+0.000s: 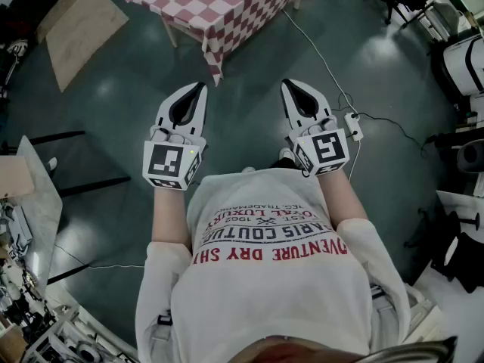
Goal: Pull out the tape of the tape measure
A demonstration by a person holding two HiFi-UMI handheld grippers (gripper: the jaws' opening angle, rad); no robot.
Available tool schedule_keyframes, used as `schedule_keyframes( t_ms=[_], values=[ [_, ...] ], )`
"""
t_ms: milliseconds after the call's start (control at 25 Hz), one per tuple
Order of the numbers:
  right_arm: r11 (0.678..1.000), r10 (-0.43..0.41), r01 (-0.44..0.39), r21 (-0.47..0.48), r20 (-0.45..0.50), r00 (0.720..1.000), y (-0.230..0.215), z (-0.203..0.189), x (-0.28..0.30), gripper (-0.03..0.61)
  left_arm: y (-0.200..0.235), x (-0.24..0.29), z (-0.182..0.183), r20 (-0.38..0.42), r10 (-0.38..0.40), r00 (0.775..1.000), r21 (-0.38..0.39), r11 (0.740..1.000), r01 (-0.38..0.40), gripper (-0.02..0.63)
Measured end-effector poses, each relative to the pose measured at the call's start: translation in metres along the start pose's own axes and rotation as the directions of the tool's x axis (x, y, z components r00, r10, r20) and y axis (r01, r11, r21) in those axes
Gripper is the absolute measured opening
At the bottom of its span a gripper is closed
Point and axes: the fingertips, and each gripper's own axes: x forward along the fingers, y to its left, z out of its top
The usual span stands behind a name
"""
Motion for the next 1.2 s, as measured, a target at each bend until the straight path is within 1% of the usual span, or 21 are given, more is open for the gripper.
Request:
schedule_keyframes(
  t_ms=[480,640,680,760,800,880,1000,1200],
  values=[
    [1.000,0.003,-0.003,0.008,-0.028,1.000,-0.011,-0.005,0.005,0.028,0.002,0.012,0.004,0.008,-0.003,1.000,-0.020,1.000,0.003,0.017],
    [0.999,0.014,-0.013,0.040,-0.020,1.000,-0.017,-0.007,0.013,0.029,0.005,0.021,0.004,0.028,-0.009,1.000,-0.027,1.000,0.010,0.018],
    [0.999,0.006,-0.005,0.041,-0.016,1.000,-0.021,-0.006,0.016,0.029,0.006,0.025,0.004,0.032,-0.008,0.999,-0.021,1.000,0.008,0.050],
    [0.999,-0.012,0.013,0.029,-0.018,1.000,-0.030,-0.005,0.023,0.032,0.010,0.034,0.002,0.020,-0.005,1.000,0.001,1.000,0.005,0.269],
    [1.000,-0.017,0.018,0.023,-0.021,1.000,-0.035,-0.005,0.027,0.046,0.012,0.038,0.000,0.011,0.000,1.000,0.010,1.000,0.000,0.282],
    [1.000,-0.025,0.026,0.016,-0.025,0.999,-0.047,-0.005,0.035,0.167,0.019,0.047,-0.002,0.004,0.012,1.000,0.011,1.000,-0.012,0.282],
    [0.999,-0.029,0.030,0.013,-0.041,0.999,-0.067,-0.010,0.049,0.172,0.027,0.063,-0.008,-0.008,0.031,0.999,-0.011,0.999,-0.031,0.282],
    [1.000,0.014,-0.013,0.023,-0.055,0.998,-0.113,-0.027,0.080,0.172,0.033,0.112,-0.019,-0.036,0.066,0.997,-0.013,0.998,-0.066,0.282]
  ],
)
